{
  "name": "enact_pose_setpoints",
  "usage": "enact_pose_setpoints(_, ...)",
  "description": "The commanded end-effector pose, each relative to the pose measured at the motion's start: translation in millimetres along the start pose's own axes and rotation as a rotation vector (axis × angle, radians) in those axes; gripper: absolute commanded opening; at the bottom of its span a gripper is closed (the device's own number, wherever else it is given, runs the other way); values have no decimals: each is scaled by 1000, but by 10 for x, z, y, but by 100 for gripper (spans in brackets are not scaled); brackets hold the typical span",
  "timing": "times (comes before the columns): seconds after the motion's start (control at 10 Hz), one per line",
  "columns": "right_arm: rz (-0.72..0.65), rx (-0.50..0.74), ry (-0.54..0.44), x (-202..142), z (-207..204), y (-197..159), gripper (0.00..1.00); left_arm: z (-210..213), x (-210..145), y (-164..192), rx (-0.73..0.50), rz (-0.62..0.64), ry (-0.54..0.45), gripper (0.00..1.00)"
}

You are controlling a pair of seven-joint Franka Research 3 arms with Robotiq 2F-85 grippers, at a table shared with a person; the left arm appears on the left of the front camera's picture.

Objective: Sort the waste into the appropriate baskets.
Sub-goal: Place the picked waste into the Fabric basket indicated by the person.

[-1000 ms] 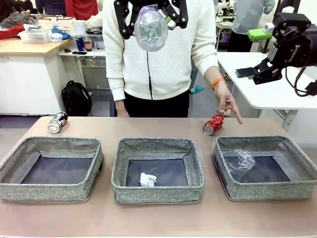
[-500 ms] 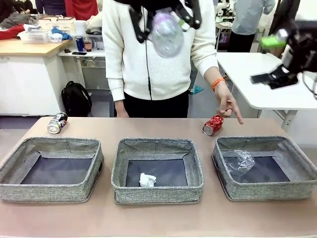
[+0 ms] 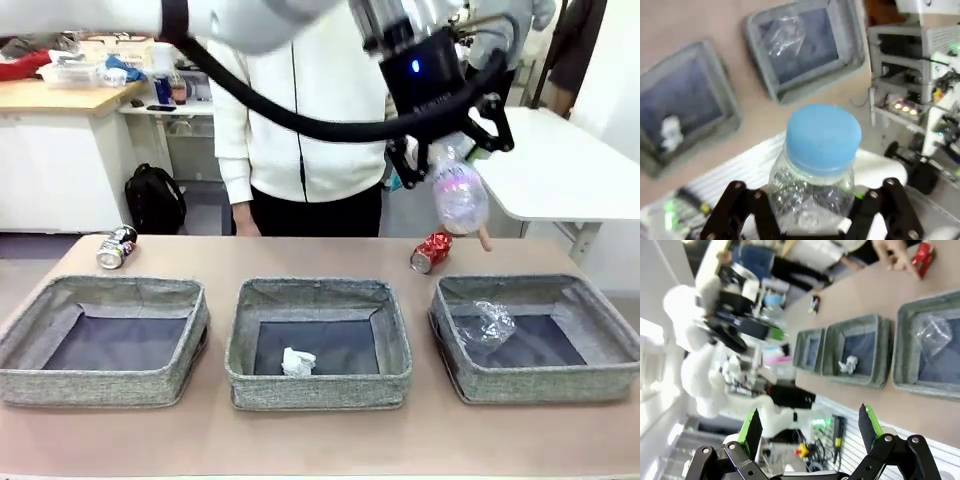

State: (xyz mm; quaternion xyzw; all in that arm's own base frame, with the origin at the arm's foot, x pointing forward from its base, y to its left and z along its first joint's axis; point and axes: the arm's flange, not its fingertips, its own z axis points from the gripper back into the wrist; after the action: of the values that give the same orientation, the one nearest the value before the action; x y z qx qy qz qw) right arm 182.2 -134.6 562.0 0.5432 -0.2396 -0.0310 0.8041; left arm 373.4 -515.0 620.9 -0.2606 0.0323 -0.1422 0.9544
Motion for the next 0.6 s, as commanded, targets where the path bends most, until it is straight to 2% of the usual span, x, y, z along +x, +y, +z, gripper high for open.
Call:
enact_pose_setpoints(0.0,8,64,-178,-146,-1,-78,100,-496,306,-117,-98,-38,-106,0)
enact_pose_setpoints(0.1,0,0,0,0,0,0,100,-727,463,-360,-105,-24,-146,0)
enact_pose_setpoints(0.2,0,0,0,0,0,0,100,-930,551,-578,-79,22,-194,0)
enact_pose_setpoints(0.3,0,0,0,0,0,0,100,-628,308,-104,-87,-18,-100,0)
enact_pose_setpoints(0.5,0,0,0,0,0,0,100,-628,308,-104,-87,-18,-100,0)
